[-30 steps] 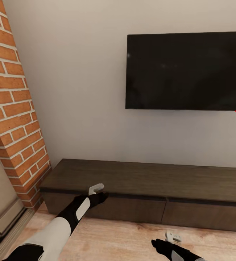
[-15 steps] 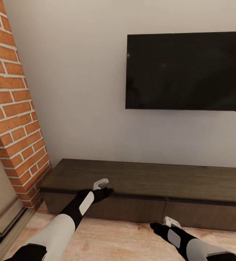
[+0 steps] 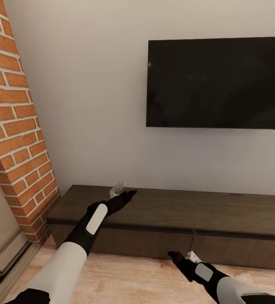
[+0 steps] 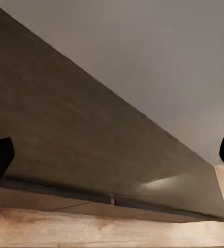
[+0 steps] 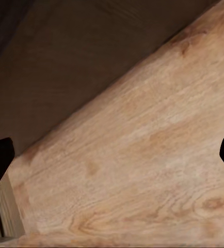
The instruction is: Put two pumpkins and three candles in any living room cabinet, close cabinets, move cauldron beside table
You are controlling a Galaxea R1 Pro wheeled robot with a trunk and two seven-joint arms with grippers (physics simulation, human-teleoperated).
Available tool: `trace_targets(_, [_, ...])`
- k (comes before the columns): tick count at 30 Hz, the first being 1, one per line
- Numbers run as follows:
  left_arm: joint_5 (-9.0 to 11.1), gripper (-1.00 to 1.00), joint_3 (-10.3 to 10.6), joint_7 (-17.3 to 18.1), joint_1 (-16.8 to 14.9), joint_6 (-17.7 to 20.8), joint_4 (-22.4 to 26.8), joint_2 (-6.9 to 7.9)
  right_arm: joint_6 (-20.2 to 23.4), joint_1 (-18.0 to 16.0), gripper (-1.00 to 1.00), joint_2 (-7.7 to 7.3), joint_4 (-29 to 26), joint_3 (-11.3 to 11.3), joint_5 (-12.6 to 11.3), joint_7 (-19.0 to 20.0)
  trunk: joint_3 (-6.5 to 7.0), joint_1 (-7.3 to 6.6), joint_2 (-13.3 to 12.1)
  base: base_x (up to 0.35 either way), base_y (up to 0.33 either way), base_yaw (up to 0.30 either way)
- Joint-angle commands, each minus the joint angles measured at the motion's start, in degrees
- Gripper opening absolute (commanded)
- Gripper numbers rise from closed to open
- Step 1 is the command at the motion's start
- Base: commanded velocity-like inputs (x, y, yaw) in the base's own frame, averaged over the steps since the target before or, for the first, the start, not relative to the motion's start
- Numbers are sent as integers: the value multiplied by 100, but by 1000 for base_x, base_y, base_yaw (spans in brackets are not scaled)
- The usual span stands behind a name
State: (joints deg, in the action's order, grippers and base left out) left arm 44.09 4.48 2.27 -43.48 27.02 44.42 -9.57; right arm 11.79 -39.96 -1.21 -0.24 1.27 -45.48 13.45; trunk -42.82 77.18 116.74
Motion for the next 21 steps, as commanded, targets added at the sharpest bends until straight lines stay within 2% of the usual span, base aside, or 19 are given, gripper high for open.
trace_targets(1, [24, 100, -5, 48, -2, 82, 99, -2, 72, -2, 100, -2, -2, 12, -39, 70, -6, -1, 2, 0, 0, 0])
trace_targets(4, [58, 100, -3, 329, -2, 274, 398, -7, 194, -3, 100, 3, -2, 8, -55, 357, -6, -1, 2, 0, 0, 0])
trace_targets(6, [79, 100, 44, 825, -2, 390, 607, -22, 264, -3, 100, 6, -2, 5, -75, 705, -6, -1, 2, 0, 0, 0])
trace_targets(8, [118, 100, 75, 966, -2, 412, 654, -28, 278, -3, 100, 10, -2, 12, -80, 855, -6, -1, 2, 0, 0, 0])
trace_targets(14, [538, 100, 119, 1060, -2, 408, 683, -26, 264, 4, 100, 15, 5, 21, -77, 1438, -6, -1, 2, 0, 0, 0])
trace_targets(18, [608, 100, 162, 1071, -2, 407, 683, -26, 236, 6, 100, 16, 9, 40, -70, 1663, -60, 65, 123, 0, 0, 0])
trace_targets(20, [610, 100, 320, 1057, -2, 397, 682, -29, 232, 6, 100, 16, 8, 44, -69, 1698, -96, 109, 203, 0, 0, 0])
trace_targets(21, [613, 100, 484, 1045, -2, 389, 682, -29, 230, 6, 100, 16, 7, 46, -68, 1713, -114, 131, 243, 0, 0, 0])
